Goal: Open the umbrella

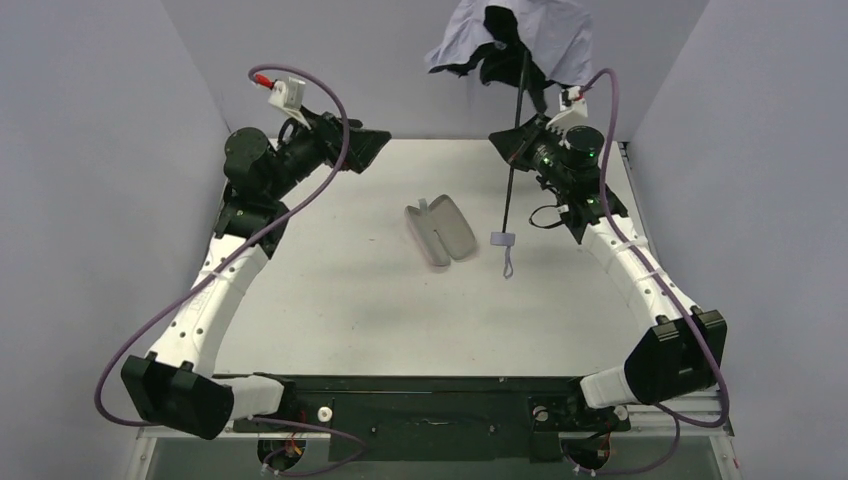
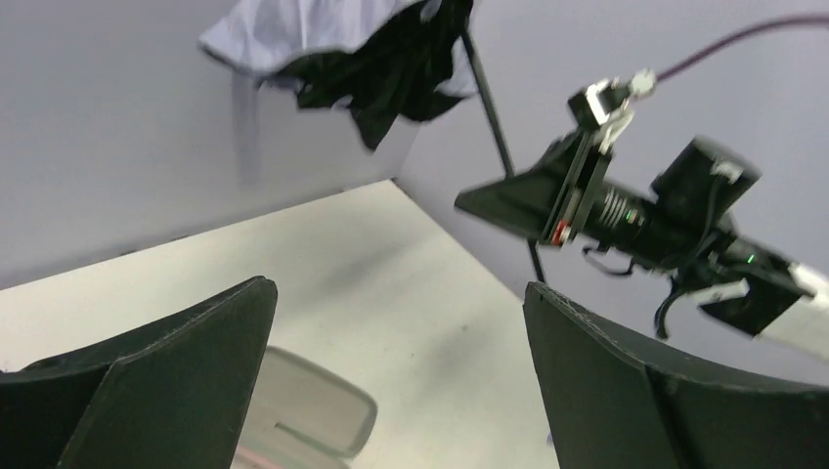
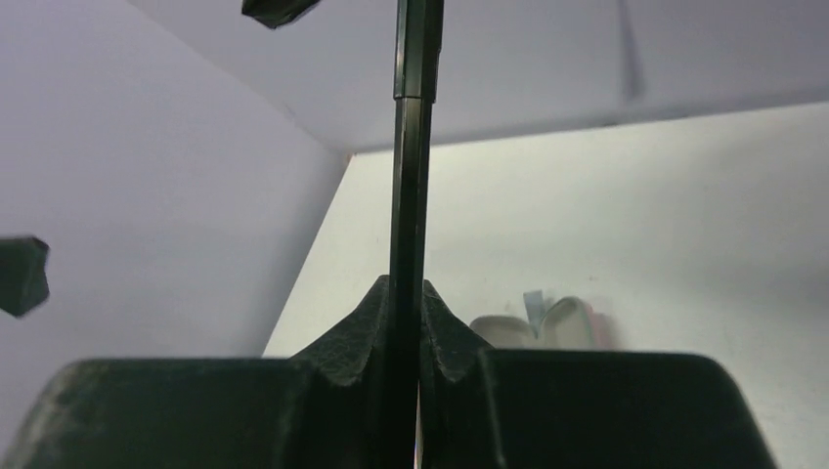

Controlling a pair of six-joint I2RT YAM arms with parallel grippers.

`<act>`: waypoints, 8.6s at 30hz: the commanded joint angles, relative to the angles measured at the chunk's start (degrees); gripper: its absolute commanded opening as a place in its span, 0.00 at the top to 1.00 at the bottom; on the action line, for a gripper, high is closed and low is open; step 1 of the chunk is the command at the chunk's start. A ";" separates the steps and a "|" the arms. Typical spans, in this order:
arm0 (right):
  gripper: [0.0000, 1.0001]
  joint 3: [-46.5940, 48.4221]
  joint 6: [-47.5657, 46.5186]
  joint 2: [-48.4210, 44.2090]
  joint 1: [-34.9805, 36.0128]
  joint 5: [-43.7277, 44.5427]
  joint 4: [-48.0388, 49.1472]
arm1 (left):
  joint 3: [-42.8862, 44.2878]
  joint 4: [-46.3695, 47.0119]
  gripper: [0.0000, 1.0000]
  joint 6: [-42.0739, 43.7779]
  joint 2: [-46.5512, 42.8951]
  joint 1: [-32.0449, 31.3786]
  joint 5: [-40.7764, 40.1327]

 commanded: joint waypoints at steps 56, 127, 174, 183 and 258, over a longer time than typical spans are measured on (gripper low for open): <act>1.00 -1.04 -6.46 -17.76 9.87 3.38 23.15 | 15.11 12.14 0.48 16.99 6.49 -19.44 -4.44; 1.00 -4.14 9.09 -18.71 3.88 -14.83 10.58 | 7.26 -6.47 0.57 40.81 1.26 -25.05 -18.98; 1.00 -14.69 -10.74 -24.96 21.51 -5.62 7.02 | 50.12 15.78 0.77 -4.06 34.35 -19.82 -28.73; 1.00 -17.95 -12.93 -25.92 22.75 -6.25 5.34 | 51.24 15.29 1.00 7.55 32.75 -19.15 -24.74; 1.00 4.84 -52.39 -19.55 12.58 17.15 10.79 | 14.00 -4.92 0.03 -4.11 3.46 3.13 3.63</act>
